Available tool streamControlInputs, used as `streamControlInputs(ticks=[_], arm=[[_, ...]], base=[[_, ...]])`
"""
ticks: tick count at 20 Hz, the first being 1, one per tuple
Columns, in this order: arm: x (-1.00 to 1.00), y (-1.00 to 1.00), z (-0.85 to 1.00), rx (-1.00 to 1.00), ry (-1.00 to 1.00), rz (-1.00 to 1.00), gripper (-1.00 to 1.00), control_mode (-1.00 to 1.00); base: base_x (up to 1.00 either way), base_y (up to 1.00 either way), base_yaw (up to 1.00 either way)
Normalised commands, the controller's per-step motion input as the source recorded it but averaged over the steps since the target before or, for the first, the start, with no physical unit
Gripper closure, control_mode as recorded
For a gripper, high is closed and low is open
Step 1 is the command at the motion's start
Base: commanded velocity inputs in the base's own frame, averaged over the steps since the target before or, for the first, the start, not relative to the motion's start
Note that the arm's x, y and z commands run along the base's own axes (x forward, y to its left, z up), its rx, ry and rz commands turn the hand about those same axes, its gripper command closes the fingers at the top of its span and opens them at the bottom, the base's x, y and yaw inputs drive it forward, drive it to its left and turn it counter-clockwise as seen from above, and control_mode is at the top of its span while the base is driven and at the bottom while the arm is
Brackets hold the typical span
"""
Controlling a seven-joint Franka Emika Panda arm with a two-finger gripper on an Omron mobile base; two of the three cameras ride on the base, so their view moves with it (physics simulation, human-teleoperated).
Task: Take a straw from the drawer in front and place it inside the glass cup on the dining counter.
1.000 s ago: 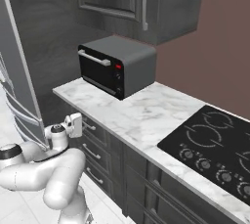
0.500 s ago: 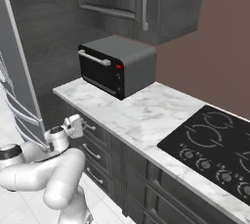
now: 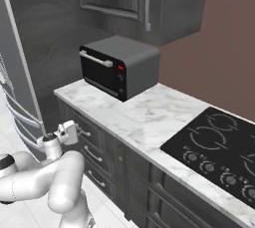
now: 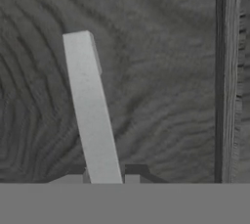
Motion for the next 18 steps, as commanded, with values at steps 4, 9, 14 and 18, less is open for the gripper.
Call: streamControlInputs(ticks=[4,9,14,18], arm=[[-0.41,0.66,0.0,-0.02,-0.03,0.0,1.0,-1.0],[-0.49,0.69,0.0,-0.07,-0.1,0.0,1.0,-1.0],[-0.52,0.75,0.01,-0.07,-0.1,0.0,1.0,-1.0],[-0.52,0.83,0.03,-0.07,-0.09,0.0,1.0,-1.0]], base=[[0.0,0.0,0.0],[0.0,0.0,0.0],[0.0,0.0,0.0],[0.0,0.0,0.0]])
